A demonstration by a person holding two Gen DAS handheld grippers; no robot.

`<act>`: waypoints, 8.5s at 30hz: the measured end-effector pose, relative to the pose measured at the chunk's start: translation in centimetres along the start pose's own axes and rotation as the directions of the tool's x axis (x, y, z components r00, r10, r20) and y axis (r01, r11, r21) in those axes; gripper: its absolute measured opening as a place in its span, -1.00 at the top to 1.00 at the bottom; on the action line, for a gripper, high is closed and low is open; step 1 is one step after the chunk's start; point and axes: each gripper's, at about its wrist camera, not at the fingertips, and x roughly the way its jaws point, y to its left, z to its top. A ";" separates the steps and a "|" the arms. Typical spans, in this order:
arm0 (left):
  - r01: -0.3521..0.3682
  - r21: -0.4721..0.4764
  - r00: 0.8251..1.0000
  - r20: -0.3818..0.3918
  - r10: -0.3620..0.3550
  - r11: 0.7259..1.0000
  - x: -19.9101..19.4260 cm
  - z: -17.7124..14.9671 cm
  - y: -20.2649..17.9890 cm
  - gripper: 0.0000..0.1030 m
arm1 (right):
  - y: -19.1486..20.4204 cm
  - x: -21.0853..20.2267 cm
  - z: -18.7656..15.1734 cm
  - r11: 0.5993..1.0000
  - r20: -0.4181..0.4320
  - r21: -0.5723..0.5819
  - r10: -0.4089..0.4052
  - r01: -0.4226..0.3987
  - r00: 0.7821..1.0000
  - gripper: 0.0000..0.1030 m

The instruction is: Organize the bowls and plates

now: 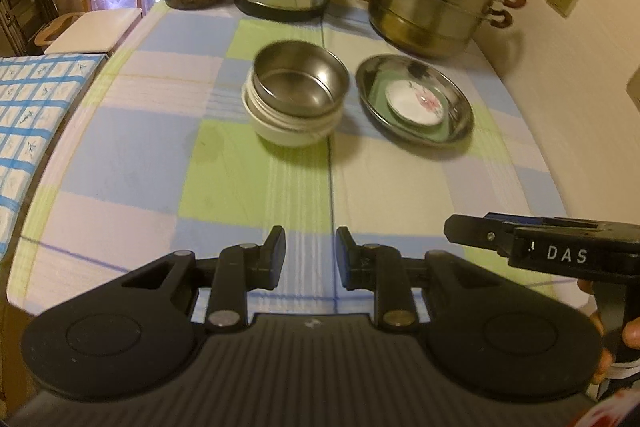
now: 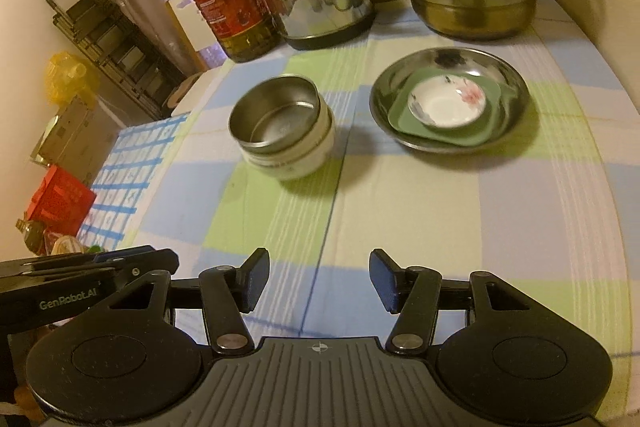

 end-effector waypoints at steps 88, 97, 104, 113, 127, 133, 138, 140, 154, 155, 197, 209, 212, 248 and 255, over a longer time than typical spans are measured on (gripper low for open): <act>0.013 0.118 0.998 0.067 -0.021 0.993 13.8 14.5 6.0 0.91 | -1.2 14.0 11.1 0.997 0.200 -0.013 0.076 -0.074 0.977 0.96; 0.021 0.102 0.999 0.028 -0.024 0.995 15.0 14.5 6.6 0.92 | -1.9 15.3 11.0 0.996 0.163 0.024 0.076 -0.081 0.984 0.96; 0.020 0.098 1.000 0.016 -0.021 0.995 15.7 14.7 6.7 0.91 | -2.1 15.8 11.0 0.996 0.144 0.036 0.074 -0.080 0.987 0.96; 0.028 0.036 0.999 0.032 -0.029 0.999 14.8 14.8 7.6 0.55 | -2.9 15.6 11.9 0.993 0.147 0.062 0.091 -0.101 0.985 0.87; 0.058 -0.014 0.997 -0.043 -0.059 0.998 17.2 15.0 8.1 0.78 | -3.0 18.1 12.3 0.990 0.086 0.090 0.101 -0.108 0.991 0.80; 0.054 -0.022 0.996 -0.073 -0.056 0.998 17.6 15.5 8.3 0.80 | -2.5 18.1 13.4 0.988 0.023 0.138 0.065 -0.068 0.998 0.80; 0.043 -0.007 0.995 -0.091 -0.043 0.999 18.0 16.1 8.1 0.80 | -2.5 18.1 14.7 0.977 -0.053 0.213 0.046 -0.034 0.998 0.79; 0.040 -0.002 0.995 -0.096 -0.040 0.999 18.1 16.4 8.0 0.80 | -2.6 18.1 15.2 0.971 -0.083 0.239 0.036 -0.016 0.996 0.79; 0.029 -0.004 0.993 -0.111 -0.029 1.000 18.4 16.6 7.9 0.76 | -2.7 18.2 15.8 0.967 -0.117 0.255 0.023 0.008 0.993 0.79; 0.024 -0.003 0.994 -0.109 -0.025 1.000 18.4 16.6 7.9 0.73 | -2.4 18.1 15.7 0.970 -0.109 0.241 0.014 0.013 0.994 0.74; 0.010 0.029 0.993 -0.120 -0.007 1.000 20.7 15.8 7.5 0.55 | -1.8 20.9 13.8 0.968 -0.125 0.230 -0.070 0.097 0.990 0.53; 0.018 0.020 0.993 -0.114 -0.016 1.000 20.5 15.7 7.5 0.54 | -2.0 20.3 13.1 0.963 -0.095 0.255 -0.062 0.084 0.994 0.56; 0.019 0.023 0.993 -0.120 -0.016 1.000 20.4 15.6 7.4 0.54 | -2.0 20.0 13.0 0.963 -0.097 0.258 -0.059 0.082 0.994 0.56; 0.128 0.093 0.984 -0.139 -0.114 0.987 16.0 12.8 2.4 0.54 | -3.5 12.5 9.3 0.933 -0.073 0.334 -0.117 0.135 0.990 0.56; 0.173 0.135 0.979 -0.129 -0.155 0.976 15.1 12.9 -0.1 0.54 | -4.4 9.6 9.0 0.918 -0.045 0.364 -0.151 0.157 0.988 0.56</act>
